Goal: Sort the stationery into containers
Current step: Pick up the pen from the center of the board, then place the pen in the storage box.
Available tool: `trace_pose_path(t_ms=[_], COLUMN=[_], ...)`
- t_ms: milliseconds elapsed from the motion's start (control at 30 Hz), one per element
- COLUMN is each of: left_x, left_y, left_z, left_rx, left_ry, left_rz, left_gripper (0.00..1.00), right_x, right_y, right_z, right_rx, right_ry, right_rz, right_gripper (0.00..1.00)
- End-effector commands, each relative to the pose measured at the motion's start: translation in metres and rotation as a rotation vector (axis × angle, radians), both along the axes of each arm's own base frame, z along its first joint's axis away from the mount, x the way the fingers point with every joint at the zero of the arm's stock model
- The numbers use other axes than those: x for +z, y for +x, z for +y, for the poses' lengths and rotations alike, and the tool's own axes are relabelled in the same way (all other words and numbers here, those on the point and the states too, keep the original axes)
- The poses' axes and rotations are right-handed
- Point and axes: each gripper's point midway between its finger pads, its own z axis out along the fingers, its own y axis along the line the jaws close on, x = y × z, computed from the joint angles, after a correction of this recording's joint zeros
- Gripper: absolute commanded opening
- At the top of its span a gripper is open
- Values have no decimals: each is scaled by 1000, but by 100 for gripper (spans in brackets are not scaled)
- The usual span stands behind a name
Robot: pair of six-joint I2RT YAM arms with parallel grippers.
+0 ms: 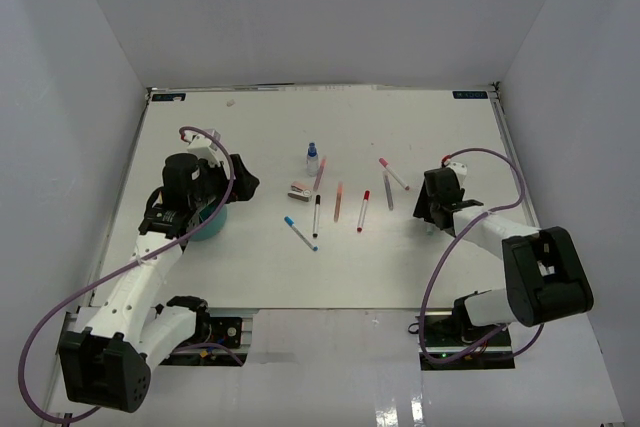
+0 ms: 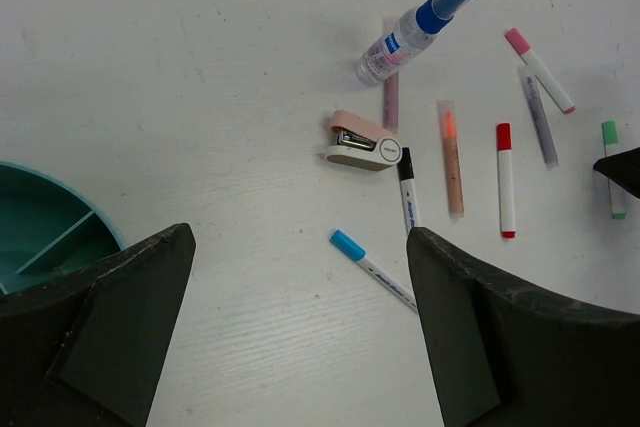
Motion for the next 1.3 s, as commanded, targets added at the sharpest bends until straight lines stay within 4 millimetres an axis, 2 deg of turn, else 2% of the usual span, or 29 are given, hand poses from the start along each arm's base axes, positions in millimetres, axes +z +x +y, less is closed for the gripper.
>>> trace_pose_path(t_ms=[0, 67, 167, 233, 267, 333, 367, 467, 533, 567, 633, 667, 700, 767, 833, 867, 933, 967, 1033, 1267], left_x=[9, 9, 11, 10, 11, 11, 14, 27, 39, 40, 44, 50, 45, 48, 39, 44, 36, 40, 32, 28], left_y=[2, 2, 1, -1, -4, -8, -11, -15, -19, -20, -24, -24, -22, -27, -31, -30, -32, -30, -30, -19], left_z=[-2, -4, -13, -20, -27, -37, -43, -58, -73, -79, -93, -99, -105, -125, -145, -153, -170, -175, -185, -204], left_rx=[-8, -16, -56, -75, -109, -134, -155, -181, -211, -219, -246, -246, -237, -269, -289, -296, -301, -300, -295, -262], left_ry=[-6, -12, -49, -91, -120, -165, -184, -237, -267, -277, -296, -318, -316, -324, -303, -302, -279, -276, -261, -271], left_rz=[-37, -38, -33, -5, 9, 39, 46, 53, 51, 60, 78, 86, 106, 123, 155, 149, 168, 159, 182, 190], left_gripper=[98, 98, 98, 98, 98, 98, 98, 98, 98, 98, 98, 98, 98, 98, 98, 98, 98, 98, 98, 90], right_x=[-17, -18, -16, -9, -4, 6, 15, 37, 54, 59, 79, 85, 101, 116, 139, 146, 159, 164, 170, 183], right_y=[-11, -12, -14, -12, -9, -7, 0, 3, 3, -4, -5, -12, -14, -23, -31, -33, -42, -43, -47, -54], right_z=[1, 0, 0, 0, 2, 15, 24, 60, 81, 101, 123, 139, 154, 174, 196, 202, 217, 221, 229, 239], right_rx=[-25, -29, -25, -15, 9, 81, 129, 328, 442, 518, 612, 677, 728, 814, 895, 918, 979, 992, 1016, 1037], right_ry=[22, 25, 22, 25, 25, 56, 76, 107, 101, 101, 100, 112, 140, 163, 210, 215, 252, 259, 274, 305], right_rz=[57, 59, 57, 31, 15, -24, -71, -168, -229, -248, -316, -342, -399, -460, -546, -574, -613, -627, -650, -704], right_gripper=[59, 46, 33, 27, 21, 18, 17, 12, 11, 9, 8, 8, 8, 8, 8, 9, 9, 9, 9, 10])
